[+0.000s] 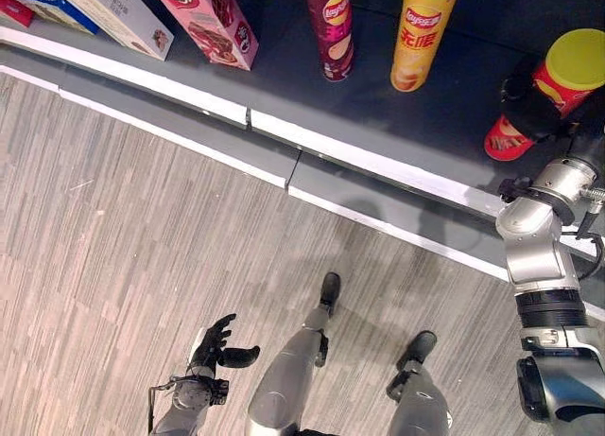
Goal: Put the goods on the table back onto the shelves and tidy them up.
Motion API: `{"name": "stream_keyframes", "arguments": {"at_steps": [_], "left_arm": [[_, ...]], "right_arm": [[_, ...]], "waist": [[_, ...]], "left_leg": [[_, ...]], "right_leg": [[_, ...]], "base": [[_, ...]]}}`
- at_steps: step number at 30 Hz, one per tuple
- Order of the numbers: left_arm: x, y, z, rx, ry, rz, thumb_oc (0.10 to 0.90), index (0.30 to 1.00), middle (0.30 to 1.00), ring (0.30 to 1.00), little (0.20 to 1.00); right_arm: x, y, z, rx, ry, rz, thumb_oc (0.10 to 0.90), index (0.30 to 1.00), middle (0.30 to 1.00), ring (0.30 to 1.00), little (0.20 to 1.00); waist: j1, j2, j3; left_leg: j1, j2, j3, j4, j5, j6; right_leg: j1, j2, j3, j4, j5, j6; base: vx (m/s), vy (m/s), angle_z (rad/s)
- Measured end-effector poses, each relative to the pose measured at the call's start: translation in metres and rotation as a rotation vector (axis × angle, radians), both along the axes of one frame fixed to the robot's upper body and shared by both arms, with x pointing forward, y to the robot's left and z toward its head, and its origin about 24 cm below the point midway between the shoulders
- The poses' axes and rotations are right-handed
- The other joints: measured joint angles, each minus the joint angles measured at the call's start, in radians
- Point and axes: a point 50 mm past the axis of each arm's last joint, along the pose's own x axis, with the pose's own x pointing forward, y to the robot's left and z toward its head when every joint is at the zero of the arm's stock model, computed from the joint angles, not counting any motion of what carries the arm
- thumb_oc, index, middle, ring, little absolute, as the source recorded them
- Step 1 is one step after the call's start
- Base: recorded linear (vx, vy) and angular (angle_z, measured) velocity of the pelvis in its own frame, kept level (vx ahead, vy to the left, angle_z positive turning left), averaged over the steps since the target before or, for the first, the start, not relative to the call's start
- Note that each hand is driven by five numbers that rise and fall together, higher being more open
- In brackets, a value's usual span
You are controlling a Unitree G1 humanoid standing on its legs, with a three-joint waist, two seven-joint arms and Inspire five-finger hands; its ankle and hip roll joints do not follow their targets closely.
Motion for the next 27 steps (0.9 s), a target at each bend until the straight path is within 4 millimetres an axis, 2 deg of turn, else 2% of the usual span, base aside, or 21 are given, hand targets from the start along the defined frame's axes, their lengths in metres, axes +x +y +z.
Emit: {"name": "stream_keyframes", "arguments": {"at_steps": [11,12,13,22,27], "left_arm": [[0.003,-0.005,0.002,0.000,-0.010,-0.031,0.800,0.900,0.900,0.900,0.900],[0.004,-0.006,0.003,-0.002,-0.017,-0.035,0.800,0.900,0.900,0.900,0.900],[0.005,-0.006,0.004,-0.003,-0.022,-0.037,0.800,0.900,0.900,0.900,0.900],[0.009,-0.007,0.006,-0.005,-0.033,-0.039,0.800,0.900,0.900,0.900,0.900],[0.017,-0.012,0.009,-0.013,-0.046,-0.044,0.800,0.900,0.900,0.900,0.900]], "right_arm": [[-0.002,-0.004,0.003,0.056,-0.060,-0.026,0.400,0.300,0.300,0.300,0.300],[-0.003,-0.004,0.003,0.057,-0.063,-0.028,0.725,0.787,0.787,0.787,0.787],[-0.003,-0.004,0.003,0.058,-0.066,-0.029,0.800,0.900,0.900,0.900,0.900],[-0.003,-0.004,0.003,0.071,-0.071,-0.023,0.800,0.900,0.900,0.900,0.900],[-0.009,0.000,-0.017,0.068,-0.027,0.004,0.800,0.900,0.900,0.900,0.900]], "waist": [[0.001,0.004,-0.003],[0.000,0.007,-0.005],[0.000,0.009,-0.006],[-0.003,0.014,-0.009],[-0.007,0.014,-0.009]], "left_leg": [[-0.009,-0.016,-0.021,-0.006,0.000,0.000],[-0.011,-0.017,-0.023,-0.006,0.000,0.000],[-0.012,-0.017,-0.024,-0.006,0.000,0.000],[-0.014,-0.018,-0.024,-0.001,0.000,0.000],[0.023,-0.016,-0.026,0.001,0.001,0.002]], "right_leg": [[0.006,-0.011,-0.027,-0.011,-0.002,0.005],[0.006,-0.011,-0.030,-0.011,-0.002,0.005],[0.006,-0.011,-0.032,-0.012,-0.002,0.005],[0.009,-0.011,-0.034,-0.013,-0.002,0.005],[0.056,-0.004,-0.046,-0.018,-0.002,0.005]], "base": [[0.03,-0.005,0.06],[0.01,0.008,0.04],[0.01,0.006,0.04],[-0.01,0.008,0.00],[-0.02,0.012,0.04]]}}
